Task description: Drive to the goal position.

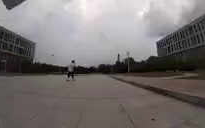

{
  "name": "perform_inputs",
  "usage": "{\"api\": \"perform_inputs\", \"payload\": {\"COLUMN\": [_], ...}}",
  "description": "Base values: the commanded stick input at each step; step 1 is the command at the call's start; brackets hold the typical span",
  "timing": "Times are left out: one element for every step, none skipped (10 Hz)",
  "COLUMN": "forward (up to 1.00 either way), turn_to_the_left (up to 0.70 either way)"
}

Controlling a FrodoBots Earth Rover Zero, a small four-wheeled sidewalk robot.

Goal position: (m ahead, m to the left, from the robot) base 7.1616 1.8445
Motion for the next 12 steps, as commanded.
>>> {"api": "perform_inputs", "payload": {"forward": [0.70,0.70,0.70,0.70,0.70,0.70,0.70,0.70,0.70,0.70,0.70,0.70], "turn_to_the_left": [0.00,0.00,0.00,0.00,0.10,0.24,0.00,0.00,0.00,0.00,0.00,0.00]}}
